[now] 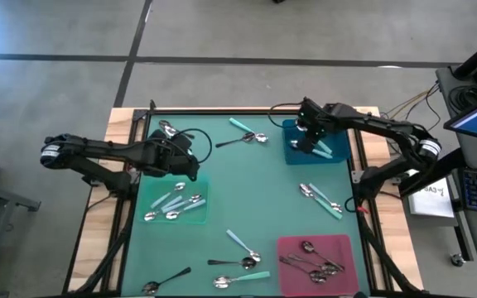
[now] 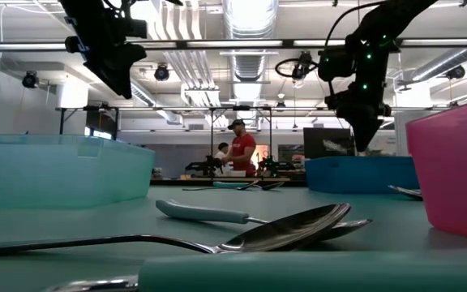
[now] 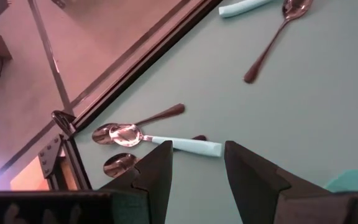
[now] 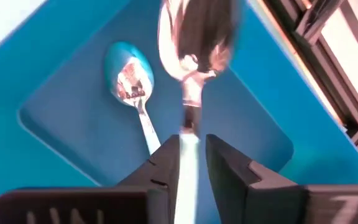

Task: Sort silverware by color (type)
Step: Put the green spoon into the blue bin

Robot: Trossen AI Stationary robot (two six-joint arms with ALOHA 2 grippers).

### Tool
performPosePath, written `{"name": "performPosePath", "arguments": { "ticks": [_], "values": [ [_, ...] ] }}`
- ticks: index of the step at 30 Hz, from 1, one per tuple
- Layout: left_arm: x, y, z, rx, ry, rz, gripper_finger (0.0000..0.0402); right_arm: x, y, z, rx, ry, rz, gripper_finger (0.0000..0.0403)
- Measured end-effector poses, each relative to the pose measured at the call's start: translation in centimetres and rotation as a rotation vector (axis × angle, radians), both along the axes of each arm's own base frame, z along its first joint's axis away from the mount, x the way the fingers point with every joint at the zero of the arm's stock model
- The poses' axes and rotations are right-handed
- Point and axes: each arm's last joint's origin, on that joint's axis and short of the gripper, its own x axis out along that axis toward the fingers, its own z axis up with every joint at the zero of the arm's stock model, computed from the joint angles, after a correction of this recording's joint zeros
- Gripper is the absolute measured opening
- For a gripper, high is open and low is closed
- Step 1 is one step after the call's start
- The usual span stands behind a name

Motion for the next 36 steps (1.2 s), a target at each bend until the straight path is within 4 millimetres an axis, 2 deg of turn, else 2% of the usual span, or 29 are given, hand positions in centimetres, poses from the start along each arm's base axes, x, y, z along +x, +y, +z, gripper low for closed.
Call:
{"name": "performPosePath", "arguments": {
  "ticks": [10,13,16,24,31,36],
  "values": [
    [0.0,0.0,0.0,-0.001,0.000,0.001,0.0131,0.2,-0.1,0.6,0.003,0.002,-0.020,0.0113],
    [0.0,0.0,-0.1,-0.026,0.004,-0.008,0.0131,0.0,0.8,1.2,0.104,-0.023,-0.019,0.0118],
    [0.0,-0.2,-0.2,-0.060,0.017,-0.030,0.0131,0.1,2.3,1.7,0.209,-0.059,-0.013,0.0117],
    [0.1,-0.4,-0.3,-0.096,0.056,-0.101,0.0131,0.7,8.0,1.9,0.264,-0.067,0.022,0.0107],
    [0.5,-0.7,-0.2,-0.116,0.060,-0.176,0.0131,0.5,13.4,-0.9,0.333,0.037,0.037,0.0105],
    [0.8,-0.7,-0.2,-0.112,0.062,-0.222,0.0131,-0.2,16.2,-2.6,0.410,0.091,0.011,0.0104]
  ]
}}
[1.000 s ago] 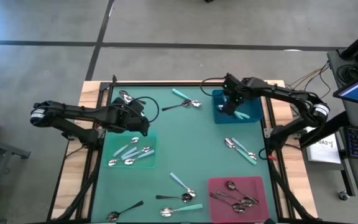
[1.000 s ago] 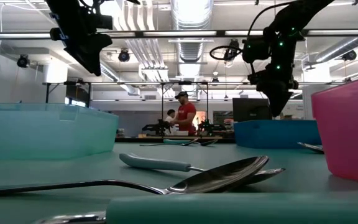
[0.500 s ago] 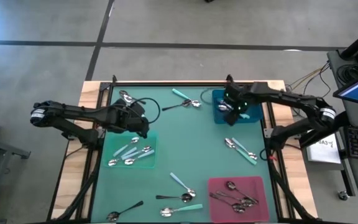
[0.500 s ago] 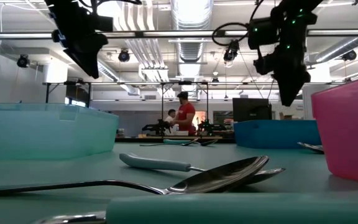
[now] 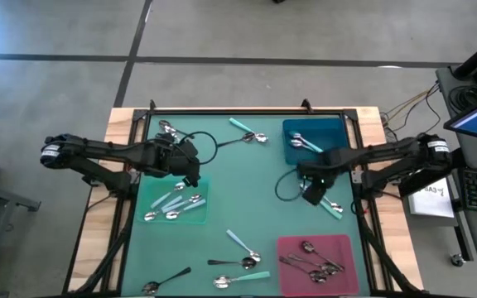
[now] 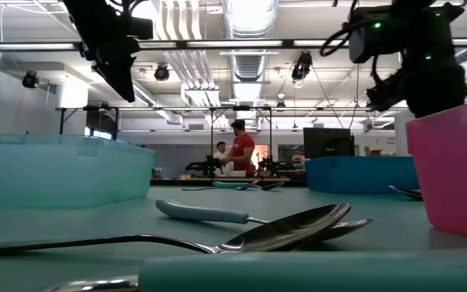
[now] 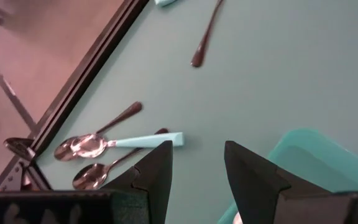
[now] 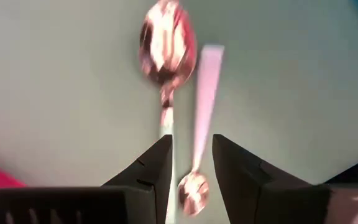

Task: Sort silverware by color (type)
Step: Put the green spoon into the blue bin

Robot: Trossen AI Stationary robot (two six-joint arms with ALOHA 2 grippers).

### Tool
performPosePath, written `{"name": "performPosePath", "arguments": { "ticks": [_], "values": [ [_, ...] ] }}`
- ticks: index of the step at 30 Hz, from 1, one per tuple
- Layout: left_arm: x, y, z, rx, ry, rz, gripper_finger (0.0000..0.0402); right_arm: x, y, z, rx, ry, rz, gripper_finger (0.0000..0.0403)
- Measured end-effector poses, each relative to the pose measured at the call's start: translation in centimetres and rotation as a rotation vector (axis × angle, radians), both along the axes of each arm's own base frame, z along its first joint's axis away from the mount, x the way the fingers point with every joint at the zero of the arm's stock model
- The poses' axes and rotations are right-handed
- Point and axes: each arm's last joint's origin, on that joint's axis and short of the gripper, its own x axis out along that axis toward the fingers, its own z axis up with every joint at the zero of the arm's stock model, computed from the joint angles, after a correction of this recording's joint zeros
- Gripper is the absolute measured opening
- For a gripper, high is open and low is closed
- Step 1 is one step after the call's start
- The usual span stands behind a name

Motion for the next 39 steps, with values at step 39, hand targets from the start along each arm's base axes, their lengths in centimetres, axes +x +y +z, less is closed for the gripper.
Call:
{"name": "performPosePath", "arguments": {
  "ticks": [39],
  "values": [
    [0.3,0.0,0.1,0.002,-0.014,-0.022,0.0131,-0.9,3.0,-4.0,0.134,-0.123,0.075,0.0034]
  ]
}}
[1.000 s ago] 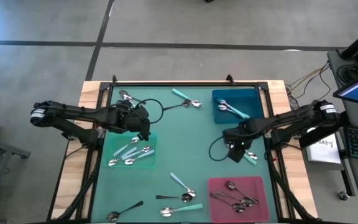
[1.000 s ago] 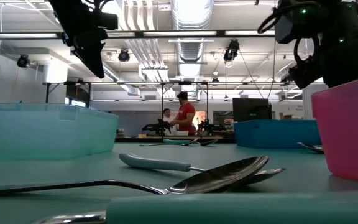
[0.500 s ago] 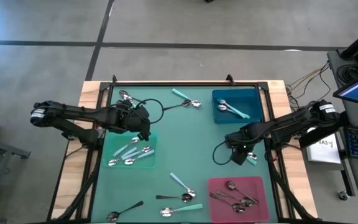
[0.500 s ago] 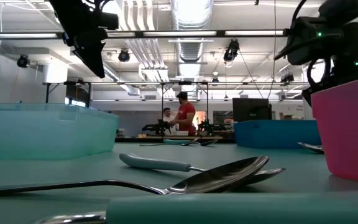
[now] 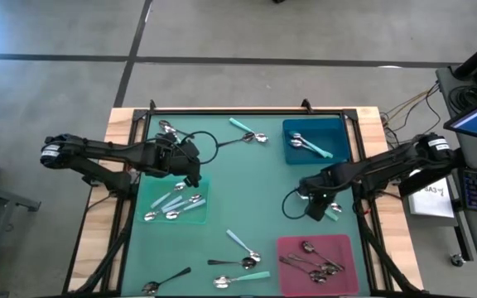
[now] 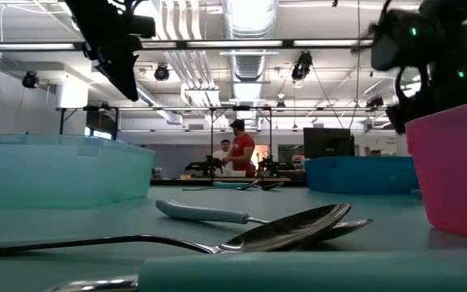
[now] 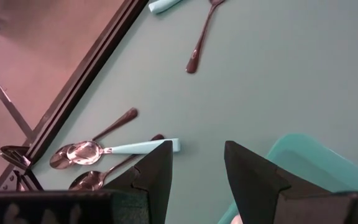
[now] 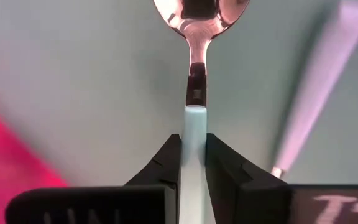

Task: Sort silverware by color (type)
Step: Put the green spoon into the blue bin

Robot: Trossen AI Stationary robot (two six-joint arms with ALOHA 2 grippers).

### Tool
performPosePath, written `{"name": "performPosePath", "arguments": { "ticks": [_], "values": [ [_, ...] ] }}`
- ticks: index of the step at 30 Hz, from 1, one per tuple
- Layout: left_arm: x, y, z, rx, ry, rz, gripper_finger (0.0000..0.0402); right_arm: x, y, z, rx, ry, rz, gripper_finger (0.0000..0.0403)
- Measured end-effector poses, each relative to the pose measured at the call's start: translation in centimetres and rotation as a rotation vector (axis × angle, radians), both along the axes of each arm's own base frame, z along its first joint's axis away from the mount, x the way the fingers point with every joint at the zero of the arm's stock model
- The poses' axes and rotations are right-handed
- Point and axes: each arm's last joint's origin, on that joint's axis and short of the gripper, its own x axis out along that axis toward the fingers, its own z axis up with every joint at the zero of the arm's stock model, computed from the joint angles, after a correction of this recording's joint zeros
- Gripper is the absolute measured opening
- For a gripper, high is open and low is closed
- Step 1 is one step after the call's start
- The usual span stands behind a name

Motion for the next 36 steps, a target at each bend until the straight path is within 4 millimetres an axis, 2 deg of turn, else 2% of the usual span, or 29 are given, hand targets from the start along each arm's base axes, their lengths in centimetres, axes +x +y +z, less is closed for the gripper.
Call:
{"name": "performPosePath", "arguments": {
  "ticks": [4,8,13,16,19,22,26,30,36],
  "values": [
    [0.2,0.0,0.1,-0.001,-0.018,0.000,0.0131,1.4,-0.1,2.4,-0.030,-0.125,0.104,0.0034],
    [0.3,0.0,0.1,-0.001,-0.033,0.000,0.0131,2.9,-1.3,5.5,-0.191,-0.254,0.158,0.0034],
    [0.3,-0.1,0.1,-0.030,-0.035,-0.011,0.0131,3.4,-4.5,9.2,-0.482,-0.228,0.167,0.0034],
    [0.4,-0.1,0.0,-0.045,-0.036,-0.016,0.0131,3.2,-7.1,10.3,-0.615,-0.165,0.146,0.0034],
    [0.4,-0.1,0.0,-0.049,-0.036,-0.018,0.0131,2.8,-10.2,10.2,-0.658,-0.097,0.148,0.0034],
    [0.4,-0.1,0.0,-0.049,-0.037,-0.018,0.0131,2.0,-13.5,9.2,-0.658,-0.006,0.121,0.0034],
    [0.2,-0.2,0.0,-0.058,-0.018,-0.027,0.0131,0.7,-16.8,7.7,-0.618,0.097,-0.013,0.0045],
    [0.0,-0.2,-0.6,-0.093,0.030,-0.072,0.0131,0.1,-18.3,7.1,-0.595,0.137,-0.068,0.0110],
    [-0.6,1.1,-2.3,-0.103,0.094,-0.029,0.0131,0.1,-18.5,7.0,-0.599,0.140,-0.086,0.0188]
  ]
}}
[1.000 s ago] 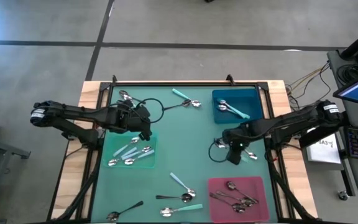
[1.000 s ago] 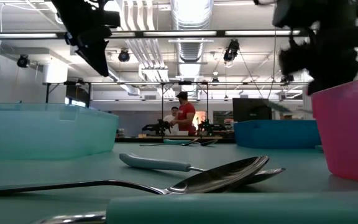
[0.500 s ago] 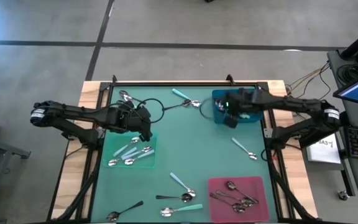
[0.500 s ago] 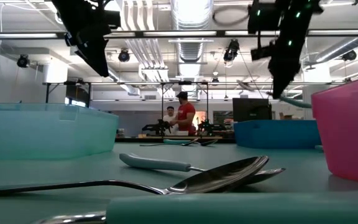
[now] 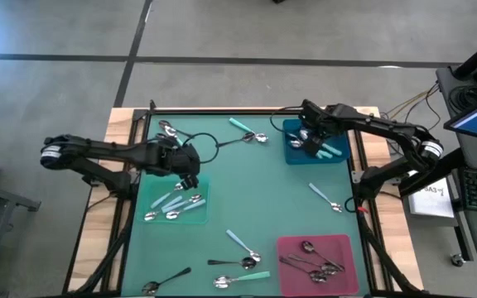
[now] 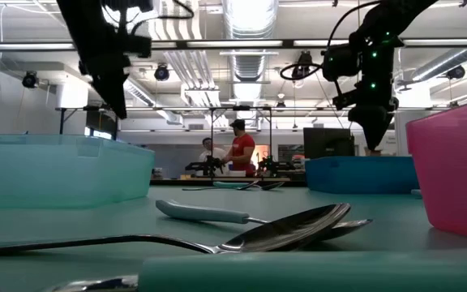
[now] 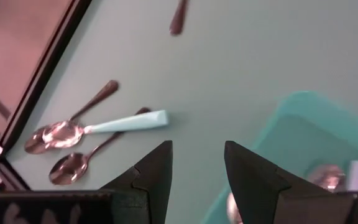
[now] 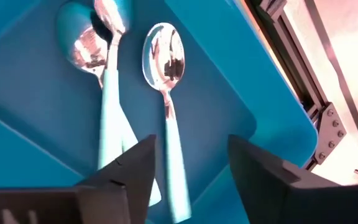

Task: Sort silverware by color (type)
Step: Put the green spoon into the blue bin

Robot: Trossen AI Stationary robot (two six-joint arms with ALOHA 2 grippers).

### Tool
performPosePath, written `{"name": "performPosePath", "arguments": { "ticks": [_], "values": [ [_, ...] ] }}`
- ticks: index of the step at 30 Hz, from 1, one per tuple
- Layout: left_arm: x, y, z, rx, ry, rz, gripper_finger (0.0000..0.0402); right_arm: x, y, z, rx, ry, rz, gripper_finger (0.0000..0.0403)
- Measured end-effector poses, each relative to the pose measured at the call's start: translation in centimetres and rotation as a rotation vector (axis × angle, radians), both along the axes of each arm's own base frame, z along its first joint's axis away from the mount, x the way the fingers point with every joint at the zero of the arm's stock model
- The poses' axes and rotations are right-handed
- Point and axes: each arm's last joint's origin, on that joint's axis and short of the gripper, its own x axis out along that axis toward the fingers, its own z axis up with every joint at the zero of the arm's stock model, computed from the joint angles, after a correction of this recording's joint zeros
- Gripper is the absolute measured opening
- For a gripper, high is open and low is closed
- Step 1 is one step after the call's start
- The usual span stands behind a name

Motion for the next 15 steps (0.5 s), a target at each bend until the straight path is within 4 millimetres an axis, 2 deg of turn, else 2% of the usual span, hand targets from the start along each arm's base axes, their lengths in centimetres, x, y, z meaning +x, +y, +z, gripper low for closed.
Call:
{"name": "performPosePath", "arguments": {
  "ticks": [6,10,15],
  "values": [
    [-0.2,4.1,-2.0,-0.102,0.026,-0.038,0.0131,0.0,0.0,0.1,-0.007,-0.011,-0.001,0.0203],
    [-0.3,6.8,-3.3,-0.144,0.091,-0.207,0.0130,0.0,0.0,0.1,-0.008,-0.011,-0.002,0.0204],
    [-0.5,9.1,-4.7,-0.116,0.250,-0.399,0.0120,0.0,0.0,0.1,-0.008,-0.011,-0.002,0.0205]
  ]
}}
